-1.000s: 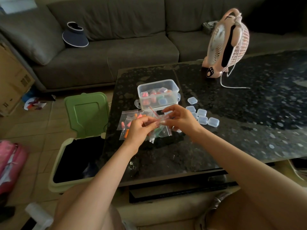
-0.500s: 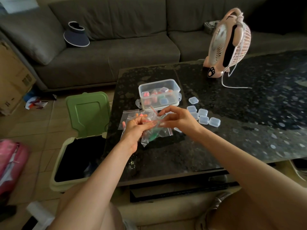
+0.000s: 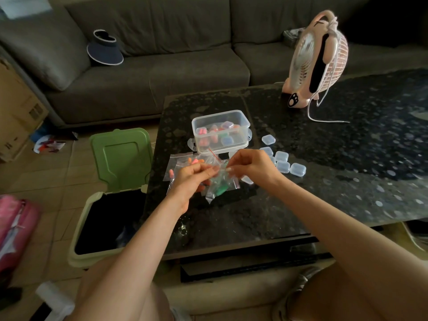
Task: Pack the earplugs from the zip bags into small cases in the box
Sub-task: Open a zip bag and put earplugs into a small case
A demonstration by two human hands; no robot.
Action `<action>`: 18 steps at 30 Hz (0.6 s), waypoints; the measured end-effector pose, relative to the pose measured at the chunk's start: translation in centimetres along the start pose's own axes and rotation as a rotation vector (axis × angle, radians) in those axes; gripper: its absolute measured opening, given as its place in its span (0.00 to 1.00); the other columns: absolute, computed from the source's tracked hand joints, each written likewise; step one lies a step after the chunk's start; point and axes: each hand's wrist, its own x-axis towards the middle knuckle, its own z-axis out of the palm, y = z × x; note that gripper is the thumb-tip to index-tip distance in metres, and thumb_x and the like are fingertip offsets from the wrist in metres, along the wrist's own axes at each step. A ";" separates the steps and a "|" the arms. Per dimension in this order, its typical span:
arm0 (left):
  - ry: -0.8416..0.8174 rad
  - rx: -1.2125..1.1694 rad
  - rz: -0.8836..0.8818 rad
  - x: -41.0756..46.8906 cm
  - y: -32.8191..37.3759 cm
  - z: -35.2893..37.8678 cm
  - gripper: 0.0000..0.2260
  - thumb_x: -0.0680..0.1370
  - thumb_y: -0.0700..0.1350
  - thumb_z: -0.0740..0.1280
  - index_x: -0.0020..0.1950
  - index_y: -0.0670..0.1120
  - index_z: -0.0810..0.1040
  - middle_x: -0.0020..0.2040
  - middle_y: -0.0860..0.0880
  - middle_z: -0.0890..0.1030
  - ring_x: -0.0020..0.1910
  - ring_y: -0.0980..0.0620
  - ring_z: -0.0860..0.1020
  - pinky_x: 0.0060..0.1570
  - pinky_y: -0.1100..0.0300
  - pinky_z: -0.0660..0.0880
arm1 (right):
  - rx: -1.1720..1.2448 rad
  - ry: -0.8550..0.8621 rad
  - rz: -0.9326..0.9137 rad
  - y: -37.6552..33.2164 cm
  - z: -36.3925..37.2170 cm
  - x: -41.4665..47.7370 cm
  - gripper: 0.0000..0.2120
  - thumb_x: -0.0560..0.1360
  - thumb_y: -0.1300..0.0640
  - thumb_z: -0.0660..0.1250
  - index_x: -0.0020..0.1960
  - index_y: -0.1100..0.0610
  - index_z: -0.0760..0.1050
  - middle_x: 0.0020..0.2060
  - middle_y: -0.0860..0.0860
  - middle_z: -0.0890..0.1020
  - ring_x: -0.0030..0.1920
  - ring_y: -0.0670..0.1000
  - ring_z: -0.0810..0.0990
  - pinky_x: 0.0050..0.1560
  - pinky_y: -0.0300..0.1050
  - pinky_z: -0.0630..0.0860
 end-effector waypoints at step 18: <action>0.129 0.073 -0.084 0.4 -0.5 -0.3 0.07 0.70 0.46 0.74 0.40 0.44 0.80 0.69 0.41 0.71 0.46 0.45 0.80 0.29 0.68 0.67 | -0.040 -0.035 -0.129 -0.1 0.1 0.0 0.09 0.68 0.64 0.75 0.36 0.55 0.75 0.36 0.50 0.81 0.40 0.53 0.80 0.47 0.49 0.80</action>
